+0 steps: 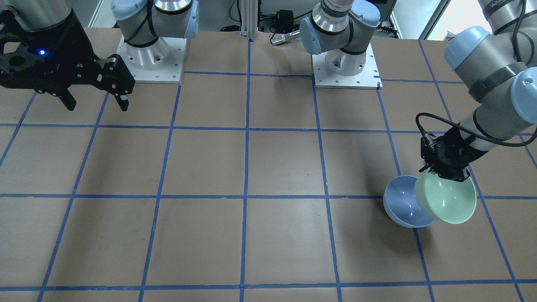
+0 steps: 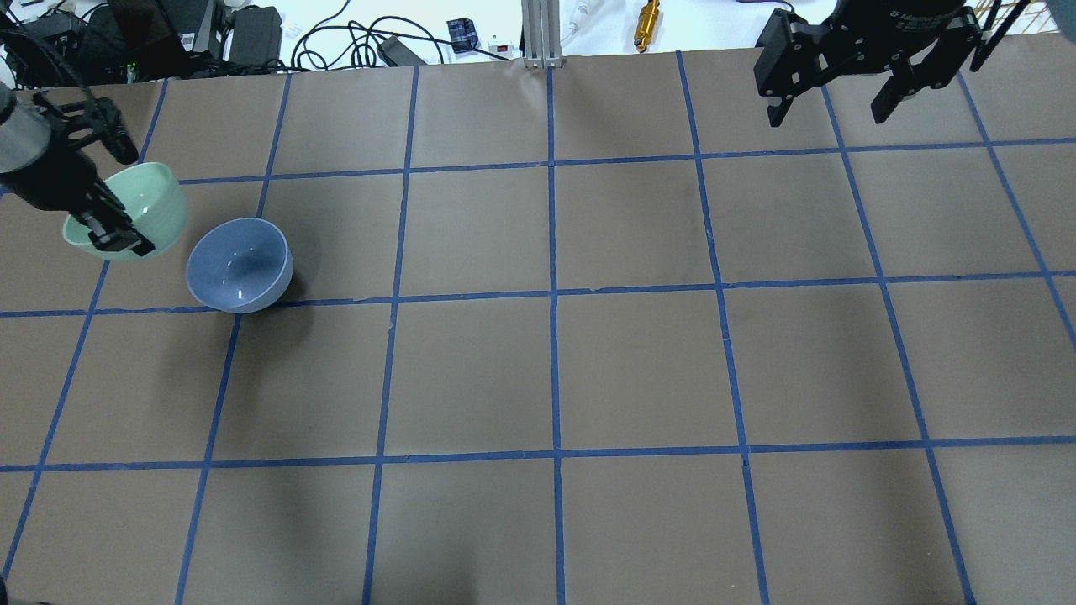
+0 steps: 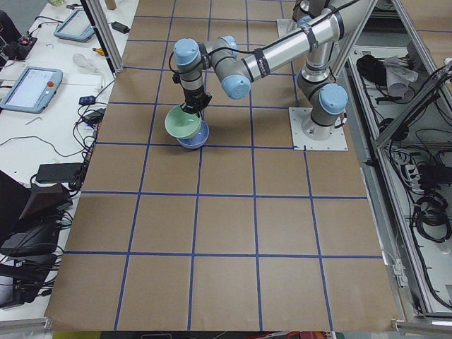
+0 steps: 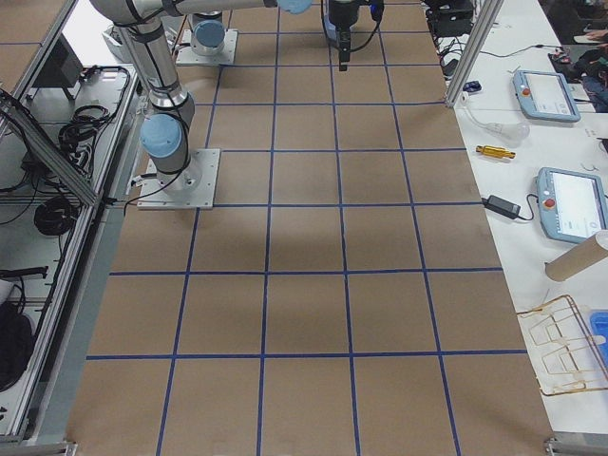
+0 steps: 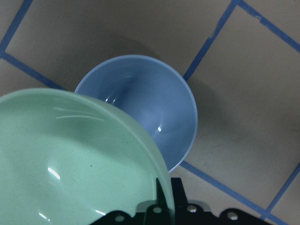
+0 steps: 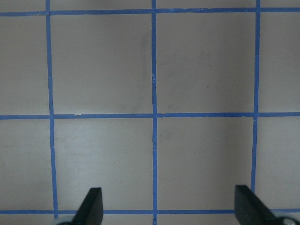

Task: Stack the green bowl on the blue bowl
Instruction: 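Lower the green bowl into the blue bowl and open the left gripper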

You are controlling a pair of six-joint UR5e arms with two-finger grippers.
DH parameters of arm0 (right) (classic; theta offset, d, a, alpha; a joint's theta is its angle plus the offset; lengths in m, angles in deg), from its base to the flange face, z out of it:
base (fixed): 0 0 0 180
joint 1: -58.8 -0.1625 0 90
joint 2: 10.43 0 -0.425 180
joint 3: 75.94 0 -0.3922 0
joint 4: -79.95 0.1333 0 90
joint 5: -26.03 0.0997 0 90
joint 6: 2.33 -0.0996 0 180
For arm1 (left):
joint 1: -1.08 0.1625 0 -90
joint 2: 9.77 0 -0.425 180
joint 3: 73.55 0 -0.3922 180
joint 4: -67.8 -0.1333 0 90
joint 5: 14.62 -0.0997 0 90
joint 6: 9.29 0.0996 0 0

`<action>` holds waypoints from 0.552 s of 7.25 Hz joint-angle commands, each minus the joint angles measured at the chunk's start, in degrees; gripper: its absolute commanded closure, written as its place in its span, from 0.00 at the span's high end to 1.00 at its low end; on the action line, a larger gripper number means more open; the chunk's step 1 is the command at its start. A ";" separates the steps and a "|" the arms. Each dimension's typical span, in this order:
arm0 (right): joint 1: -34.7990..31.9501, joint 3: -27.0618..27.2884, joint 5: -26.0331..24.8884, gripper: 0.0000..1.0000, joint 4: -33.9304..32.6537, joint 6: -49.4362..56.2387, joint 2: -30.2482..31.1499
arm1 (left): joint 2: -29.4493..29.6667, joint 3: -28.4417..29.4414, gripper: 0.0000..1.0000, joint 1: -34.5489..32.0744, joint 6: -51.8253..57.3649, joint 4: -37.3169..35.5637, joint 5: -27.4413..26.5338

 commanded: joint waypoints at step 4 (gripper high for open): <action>0.00 0.00 -0.09 1.00 0.00 0.10 -0.05 | 2.16 -6.22 0.99 -0.65 -0.46 -5.46 -0.23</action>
